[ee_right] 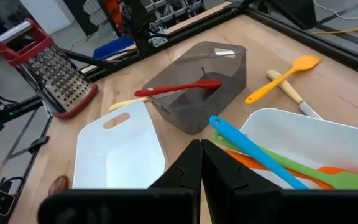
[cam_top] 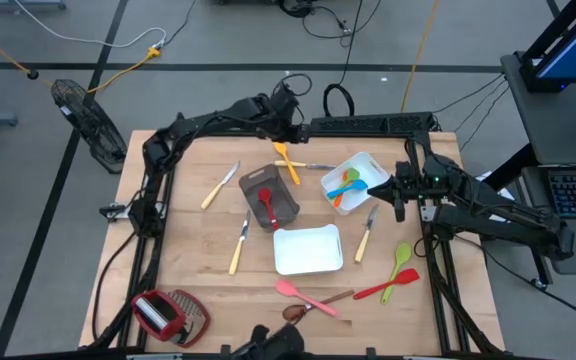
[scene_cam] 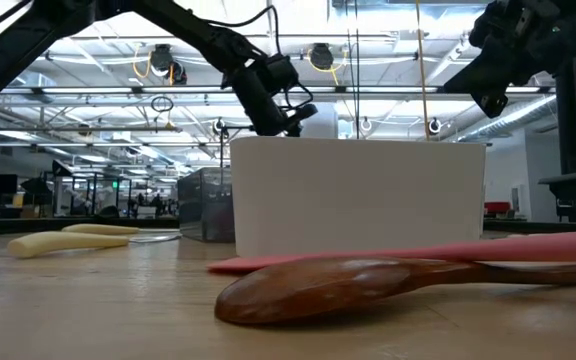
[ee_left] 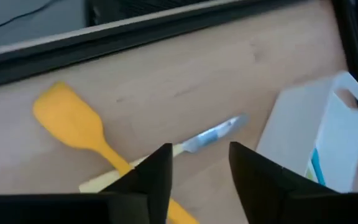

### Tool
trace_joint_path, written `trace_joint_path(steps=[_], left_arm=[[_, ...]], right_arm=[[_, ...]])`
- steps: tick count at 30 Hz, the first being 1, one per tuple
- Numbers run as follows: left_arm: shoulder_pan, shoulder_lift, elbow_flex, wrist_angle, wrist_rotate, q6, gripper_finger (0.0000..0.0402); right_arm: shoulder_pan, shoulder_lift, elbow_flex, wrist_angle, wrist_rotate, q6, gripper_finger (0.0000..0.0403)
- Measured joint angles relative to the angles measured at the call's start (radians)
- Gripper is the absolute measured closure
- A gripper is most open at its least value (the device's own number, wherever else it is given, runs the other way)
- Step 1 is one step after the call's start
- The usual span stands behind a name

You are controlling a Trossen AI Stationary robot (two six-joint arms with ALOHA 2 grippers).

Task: Pick & Place Kitchen Items
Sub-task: Put the yellow spatula into the top white bin

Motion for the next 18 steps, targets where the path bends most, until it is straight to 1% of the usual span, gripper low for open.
trace_joint_path(steps=[2,4,8,10,11,12,14,16,18], left_arm=[[0.021,0.0,0.0,0.0,0.039,0.065,0.0223],[0.035,0.0,0.0,-0.003,0.055,0.171,0.0219],[0.036,0.0,0.0,-0.014,0.074,0.41,0.0223],[0.028,0.0,0.0,-0.019,0.08,0.489,0.0227],[0.023,0.0,0.0,-0.024,0.079,0.496,0.0229],[0.016,0.0,0.0,-0.029,0.079,0.466,0.023],[0.008,0.0,0.0,-0.026,0.084,0.3,0.0231],[0.003,0.0,0.0,-0.022,0.122,0.121,0.0231],[-0.002,0.0,0.0,-0.016,0.163,0.024,0.0231]], right_arm=[[0.0,0.0,0.0,0.0,-0.001,0.0,0.0403],[0.0,0.0,0.0,0.0,0.001,0.0,0.0403],[0.0,0.0,0.0,0.0,0.003,0.0,0.0403],[0.0,0.0,0.0,0.0,0.003,0.0,0.0403],[0.0,0.0,0.0,0.0,0.005,0.0,0.0403],[0.0,0.0,0.0,0.0,0.005,0.002,0.0403],[0.0,0.0,0.0,0.0,0.005,0.023,0.0403],[0.0,0.0,0.0,0.0,0.008,0.045,0.0403],[0.0,0.0,0.0,0.0,0.01,0.054,0.0403]])
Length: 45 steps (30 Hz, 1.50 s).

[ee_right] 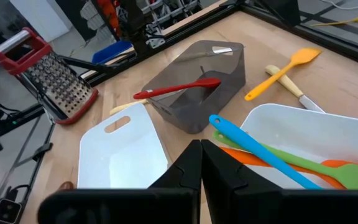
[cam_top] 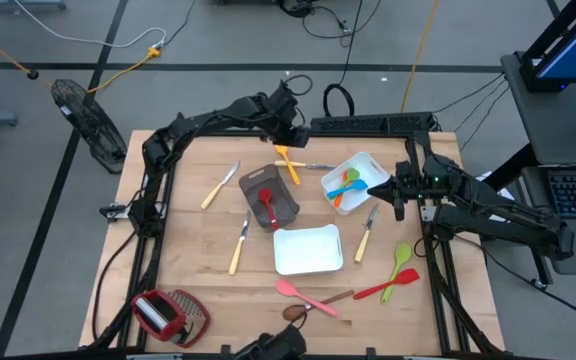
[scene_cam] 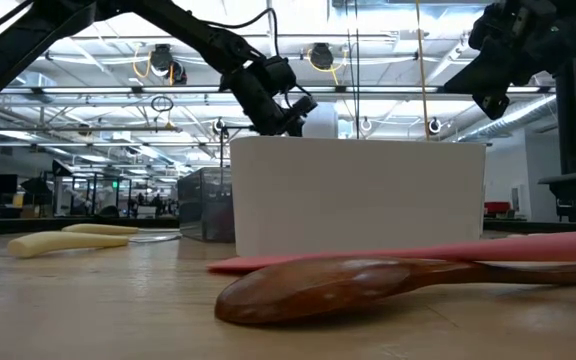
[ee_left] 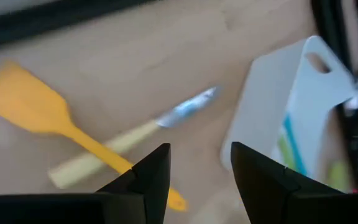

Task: Pick & Place Kitchen Items
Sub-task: Put the yellow spatula into the top white bin

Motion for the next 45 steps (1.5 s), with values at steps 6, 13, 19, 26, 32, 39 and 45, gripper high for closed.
trace_joint_path(steps=[6,13,19,26,32,39,45], left_arm=[[-0.017,0.011,0.002,-0.001,0.008,-0.085,0.0231],[-0.043,0.054,0.001,-0.013,-0.014,-0.175,0.0231],[-0.035,0.08,0.001,-0.04,-0.088,-0.206,0.0231],[0.018,0.079,0.001,-0.109,-0.136,-0.205,0.0231],[0.024,0.088,0.001,-0.138,-0.142,-0.204,0.0231],[0.02,0.135,0.0,-0.14,-0.134,-0.208,0.0231],[0.024,0.142,0.0,-0.134,-0.149,-0.209,0.0231]], right_arm=[[0.0,0.0,0.0,0.001,0.002,0.002,0.0403],[-0.001,0.0,0.0,0.005,0.029,0.01,0.0403],[-0.001,0.0,0.0,0.008,0.028,0.029,0.0403],[-0.001,0.0,0.0,0.008,0.026,0.029,0.0403],[-0.001,0.0,0.0,0.008,0.025,0.029,0.0403],[-0.001,0.0,0.0,0.008,0.024,0.029,0.0403],[-0.001,0.0,0.0,0.008,0.023,0.029,0.0403]])
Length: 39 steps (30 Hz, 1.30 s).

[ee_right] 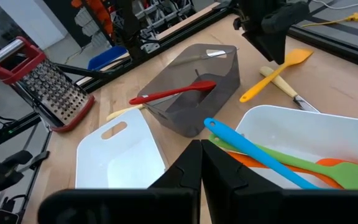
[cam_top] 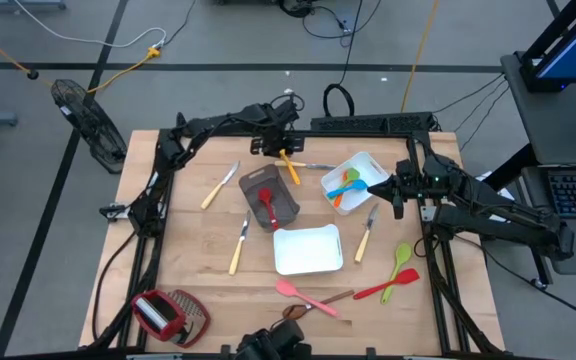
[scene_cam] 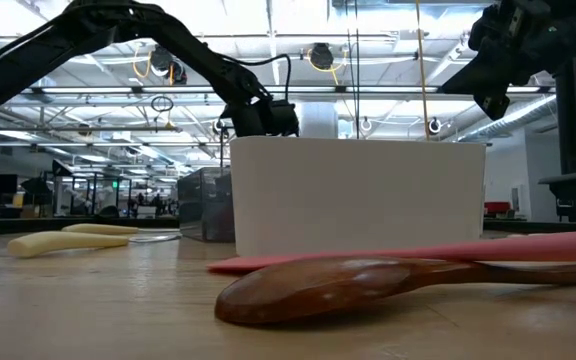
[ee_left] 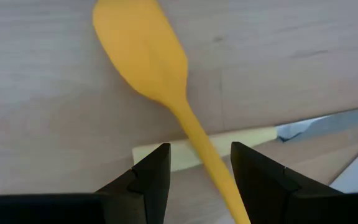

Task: Pick & Place Kitchen Items
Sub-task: Put the yellow spatula into the top white bin

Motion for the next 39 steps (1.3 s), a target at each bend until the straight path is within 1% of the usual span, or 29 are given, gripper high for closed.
trace_joint_path(steps=[20,25,39], left_arm=[[0.014,0.049,0.0,0.019,0.006,0.01,0.0231],[0.019,0.05,0.0,0.02,-0.029,0.01,0.0231],[0.019,0.05,0.0,0.023,-0.052,0.025,0.0231]], right_arm=[[0.0,0.0,0.0,0.0,0.0,0.0,0.0403],[0.0,0.0,0.0,0.0,0.0,0.0,0.0403],[0.0,0.0,0.0,0.0,0.0,0.0,0.0403]])
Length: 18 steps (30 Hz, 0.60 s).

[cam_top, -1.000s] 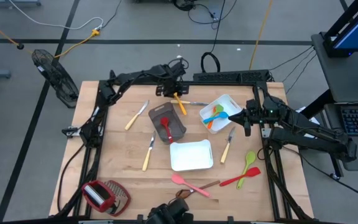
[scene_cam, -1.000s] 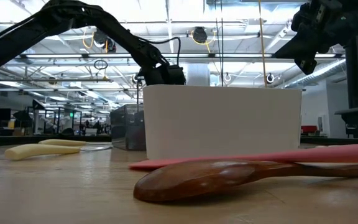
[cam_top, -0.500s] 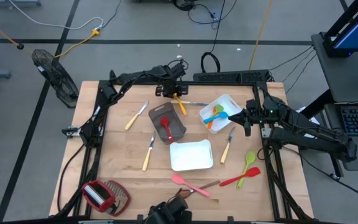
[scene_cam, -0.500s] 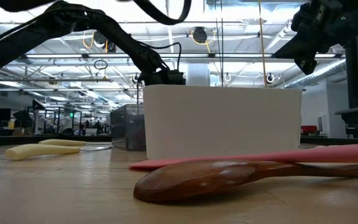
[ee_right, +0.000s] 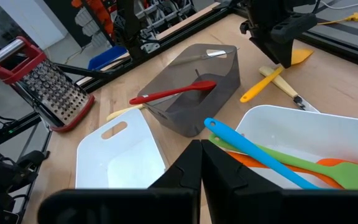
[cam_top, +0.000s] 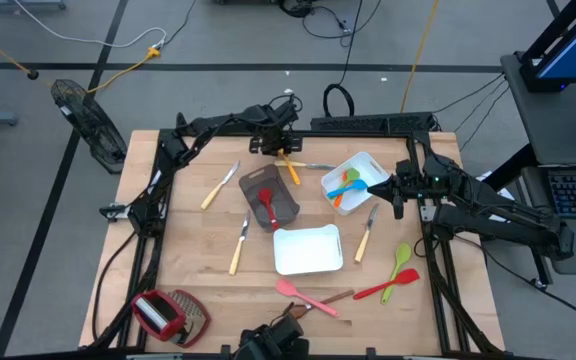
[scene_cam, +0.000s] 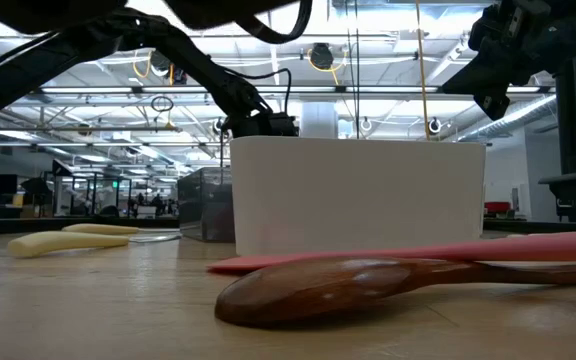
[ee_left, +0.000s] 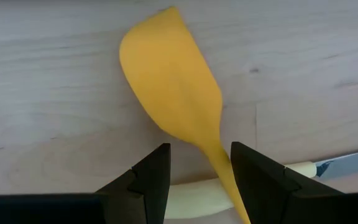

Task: Pick & Place Kitchen Items
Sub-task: Put the yellow spatula into the top white bin

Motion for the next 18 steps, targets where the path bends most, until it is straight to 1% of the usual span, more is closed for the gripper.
trace_joint_path(steps=[18], left_arm=[[-0.012,0.0,0.0,0.035,-0.007,-0.002,0.0232]], right_arm=[[0.0,0.0,0.0,0.0,0.0,0.0,0.0403]])
